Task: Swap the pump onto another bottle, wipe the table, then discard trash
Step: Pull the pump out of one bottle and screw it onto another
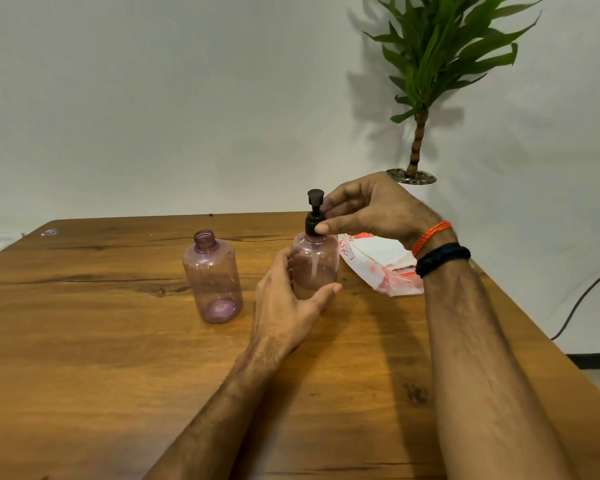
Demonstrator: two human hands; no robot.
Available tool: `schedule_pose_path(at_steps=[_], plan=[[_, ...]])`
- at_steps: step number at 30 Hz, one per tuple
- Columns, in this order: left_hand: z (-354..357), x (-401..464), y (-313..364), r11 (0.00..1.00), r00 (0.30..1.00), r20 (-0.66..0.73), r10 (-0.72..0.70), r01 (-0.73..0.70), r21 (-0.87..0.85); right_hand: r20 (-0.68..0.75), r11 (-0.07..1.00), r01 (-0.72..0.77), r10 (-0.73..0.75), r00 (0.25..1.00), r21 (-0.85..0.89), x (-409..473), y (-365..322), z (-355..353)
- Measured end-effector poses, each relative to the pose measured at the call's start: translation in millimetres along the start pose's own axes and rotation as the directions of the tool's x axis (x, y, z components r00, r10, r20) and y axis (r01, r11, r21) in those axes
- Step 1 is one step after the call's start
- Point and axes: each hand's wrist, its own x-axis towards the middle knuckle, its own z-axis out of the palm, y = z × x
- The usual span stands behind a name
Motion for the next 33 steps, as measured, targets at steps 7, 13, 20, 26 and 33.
schedule_pose_path(at_steps=[7, 13, 20, 26, 33], plan=[[0.9, -1.4, 1.0, 1.000, 1.000, -0.019, 0.006, -0.007, -0.007, 0.086, 0.999, 0.020, -0.023, 0.996, 0.042, -2.6, 1.6, 0.9], [-0.5, -1.8, 0.4, 1.000, 1.000, -0.020, 0.017, -0.017, -0.005, -0.011, 1.000, 0.004, -0.004, 1.000, -0.003, 4.0, 1.1, 6.0], [0.0, -0.4, -0.3, 1.000, 1.000, -0.017, 0.009, -0.009, 0.003, 0.057, 1.000, 0.024, -0.025, 0.998, 0.010, -0.9, 2.3, 2.6], [1.0, -1.7, -0.9, 1.000, 1.000, -0.024, 0.008, -0.008, -0.003, -0.008, 0.998, 0.043, -0.043, 0.999, 0.052, 2.4, 2.8, 5.1], [1.2, -0.7, 0.2, 1.000, 1.000, -0.017, 0.002, -0.002, -0.007, 0.031, 0.998, 0.026, -0.028, 0.999, 0.065, 0.9, 7.2, 5.4]])
